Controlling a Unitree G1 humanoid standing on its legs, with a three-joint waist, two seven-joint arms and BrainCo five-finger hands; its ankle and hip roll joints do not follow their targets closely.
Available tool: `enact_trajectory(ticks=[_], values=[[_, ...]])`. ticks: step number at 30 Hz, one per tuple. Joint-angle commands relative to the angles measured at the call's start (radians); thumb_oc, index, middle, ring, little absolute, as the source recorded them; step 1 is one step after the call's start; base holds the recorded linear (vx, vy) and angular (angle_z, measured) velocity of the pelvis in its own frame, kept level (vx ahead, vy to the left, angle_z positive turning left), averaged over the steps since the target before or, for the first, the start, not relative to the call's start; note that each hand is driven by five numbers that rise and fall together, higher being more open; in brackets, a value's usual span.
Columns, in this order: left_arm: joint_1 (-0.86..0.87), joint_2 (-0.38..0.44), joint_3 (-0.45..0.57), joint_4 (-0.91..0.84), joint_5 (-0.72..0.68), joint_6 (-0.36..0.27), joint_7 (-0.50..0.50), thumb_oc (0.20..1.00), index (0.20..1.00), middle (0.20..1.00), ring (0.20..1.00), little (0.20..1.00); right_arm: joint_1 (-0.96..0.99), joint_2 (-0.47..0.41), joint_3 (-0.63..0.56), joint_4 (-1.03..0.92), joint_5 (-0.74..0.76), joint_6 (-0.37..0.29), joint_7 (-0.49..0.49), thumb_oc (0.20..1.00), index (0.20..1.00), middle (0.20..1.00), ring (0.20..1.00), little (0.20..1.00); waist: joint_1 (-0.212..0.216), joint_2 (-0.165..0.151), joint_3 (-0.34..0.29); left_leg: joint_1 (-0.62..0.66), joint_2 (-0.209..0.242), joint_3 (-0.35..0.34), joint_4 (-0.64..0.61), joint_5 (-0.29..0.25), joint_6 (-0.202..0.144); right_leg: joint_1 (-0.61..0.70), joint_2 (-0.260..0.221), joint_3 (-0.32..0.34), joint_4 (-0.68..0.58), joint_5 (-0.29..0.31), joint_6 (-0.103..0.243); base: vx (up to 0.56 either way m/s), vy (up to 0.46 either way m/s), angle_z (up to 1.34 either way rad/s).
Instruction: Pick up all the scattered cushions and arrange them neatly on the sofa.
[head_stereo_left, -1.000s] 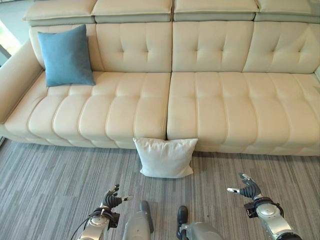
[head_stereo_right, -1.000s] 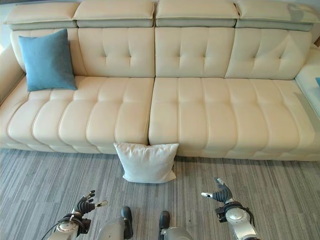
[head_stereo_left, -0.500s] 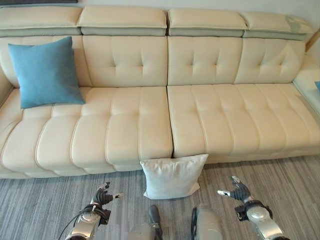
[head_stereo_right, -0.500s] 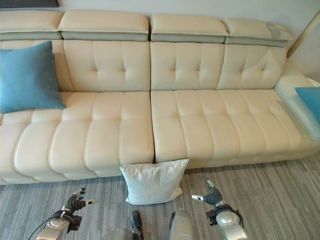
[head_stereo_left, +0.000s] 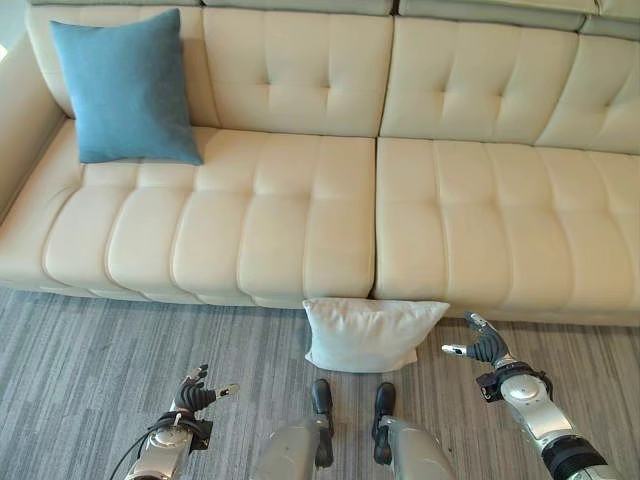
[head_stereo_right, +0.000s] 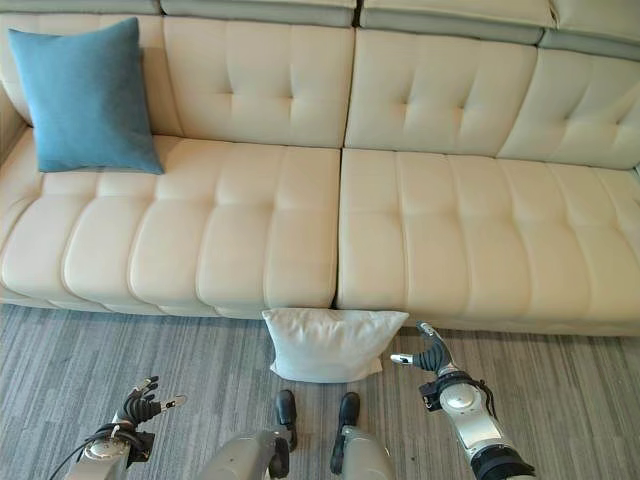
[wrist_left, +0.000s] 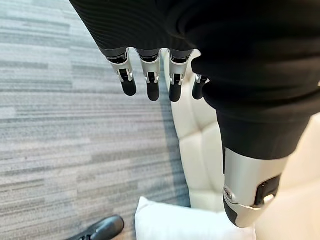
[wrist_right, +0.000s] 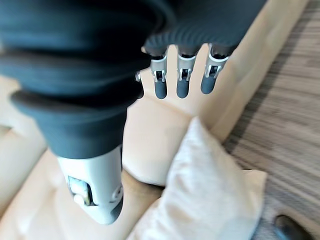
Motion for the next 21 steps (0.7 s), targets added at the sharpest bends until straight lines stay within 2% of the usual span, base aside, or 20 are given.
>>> enact_trajectory(ticks=[1,2,4,6,7,8,11,12,13,16,17,19,21], values=[[-0.015,0.01,0.02,-0.015,-0.053,-0.032,0.017,1.0,1.0,1.0,1.0,1.0,-0.022,-0.052,0.036,-0.021,-0.032,-0.021,-0.022,1.0,1.0,1.0,1.0,1.0,-0.005,-0.001,-0.021,-0.01,0.088,-0.059,0.079,-0.073,-0.085,-0.09,-0.028,0.051,0.126,0.018,0.072,-0.09,-0.047,-0.34],[-0.031,0.018,0.016,-0.008,-0.052,-0.036,0.022,1.0,1.0,1.0,1.0,1.0,-0.035,-0.047,0.047,-0.018,-0.025,-0.023,-0.023,1.0,1.0,1.0,1.0,1.0,-0.001,-0.008,-0.011,-0.028,0.088,-0.058,0.095,-0.077,-0.087,-0.079,-0.011,0.084,0.1,-0.007,0.062,-0.11,-0.099,-0.41],[-0.066,0.023,0.012,-0.007,-0.081,-0.045,0.035,1.0,1.0,1.0,1.0,1.0,-0.079,-0.053,0.066,0.003,-0.015,-0.031,-0.04,1.0,1.0,1.0,1.0,1.0,0.004,-0.012,0.011,-0.099,0.107,-0.063,0.145,-0.073,-0.096,-0.129,-0.009,0.078,0.118,-0.018,0.042,-0.11,-0.238,-0.33],[-0.112,0.029,-0.01,-0.012,-0.108,-0.053,0.047,1.0,1.0,1.0,1.0,1.0,-0.12,-0.069,0.065,0.039,0.013,-0.032,-0.068,1.0,1.0,1.0,1.0,1.0,0.003,-0.002,0.037,-0.182,0.114,-0.08,0.202,-0.071,-0.108,-0.176,-0.017,0.054,0.133,-0.031,0.026,-0.12,-0.225,0.07],[-0.112,0.029,-0.01,-0.012,-0.108,-0.053,0.047,1.0,1.0,1.0,1.0,1.0,-0.12,-0.069,0.066,0.04,0.013,-0.032,-0.068,1.0,1.0,1.0,1.0,1.0,0.003,-0.002,0.036,-0.184,0.114,-0.08,0.203,-0.072,-0.108,-0.177,-0.017,0.053,0.133,-0.031,0.026,-0.11,-0.192,0.54],[-0.181,0.035,-0.04,-0.021,-0.158,-0.067,0.076,1.0,1.0,1.0,1.0,1.0,-0.192,-0.091,0.06,0.099,0.062,-0.033,-0.116,1.0,1.0,1.0,1.0,1.0,-0.004,0.019,0.077,-0.264,0.122,-0.099,0.257,-0.096,-0.121,-0.258,-0.012,0.041,0.186,-0.066,0.02,-0.09,-0.132,0.52],[-0.241,0.046,-0.053,-0.021,-0.189,-0.075,0.099,1.0,1.0,1.0,1.0,1.0,-0.261,-0.096,0.065,0.145,0.1,-0.035,-0.143,1.0,1.0,1.0,1.0,1.0,-0.013,0.025,0.099,-0.342,0.126,-0.097,0.294,-0.097,-0.12,-0.348,-0.013,0.044,0.234,-0.069,0.015,-0.11,-0.059,0.27],[-0.317,0.062,-0.07,-0.017,-0.228,-0.092,0.126,1.0,1.0,1.0,1.0,1.0,-0.348,-0.104,0.088,0.188,0.142,-0.04,-0.167,1.0,1.0,1.0,1.0,1.0,-0.021,0.03,0.121,-0.448,0.134,-0.094,0.357,-0.104,-0.116,-0.462,-0.013,0.057,0.301,-0.074,0.012,-0.32,-0.009,0.01],[-0.431,0.099,-0.089,-0.016,-0.273,-0.099,0.151,1.0,1.0,1.0,1.0,1.0,-0.485,-0.12,0.127,0.241,0.187,-0.035,-0.195,1.0,1.0,1.0,1.0,1.0,-0.031,0.037,0.138,-0.634,0.15,-0.094,0.491,-0.128,-0.109,-0.641,-0.019,0.078,0.431,-0.104,-0.001,-0.31,-0.008,-0.26],[-0.525,0.138,-0.1,-0.004,-0.298,-0.101,0.169,1.0,1.0,1.0,1.0,1.0,-0.609,-0.131,0.153,0.283,0.222,-0.034,-0.224,1.0,1.0,1.0,1.0,1.0,-0.039,0.044,0.148,-0.812,0.162,-0.103,0.636,-0.166,-0.104,-0.814,-0.019,0.103,0.574,-0.144,-0.019,-0.11,-0.01,-0.12],[-0.528,0.139,-0.1,-0.003,-0.298,-0.101,0.168,1.0,1.0,1.0,1.0,1.0,-0.612,-0.131,0.154,0.284,0.223,-0.034,-0.224,1.0,1.0,1.0,1.0,1.0,-0.039,0.044,0.144,-0.821,0.163,-0.104,0.643,-0.169,-0.104,-0.823,-0.019,0.104,0.58,-0.147,-0.019,-0.01,-0.009,-0.09],[-0.634,0.181,-0.138,0.016,-0.301,-0.103,0.183,1.0,1.0,1.0,1.0,1.0,-0.728,-0.117,0.172,0.321,0.284,-0.044,-0.248,1.0,1.0,1.0,1.0,1.0,-0.045,0.049,0.144,-0.995,0.168,-0.121,0.782,-0.207,-0.1,-0.986,-0.015,0.12,0.713,-0.184,-0.035,0.01,-0.025,-0.09],[-0.708,0.201,-0.165,0.037,-0.304,-0.098,0.188,1.0,1.0,1.0,1.0,1.0,-0.805,-0.104,0.194,0.348,0.318,-0.047,-0.26,1.0,1.0,1.0,1.0,1.0,-0.044,0.051,0.139,-1.075,0.165,-0.129,0.837,-0.219,-0.097,-1.061,-0.014,0.121,0.765,-0.198,-0.043,0.02,-0.009,0.0]])
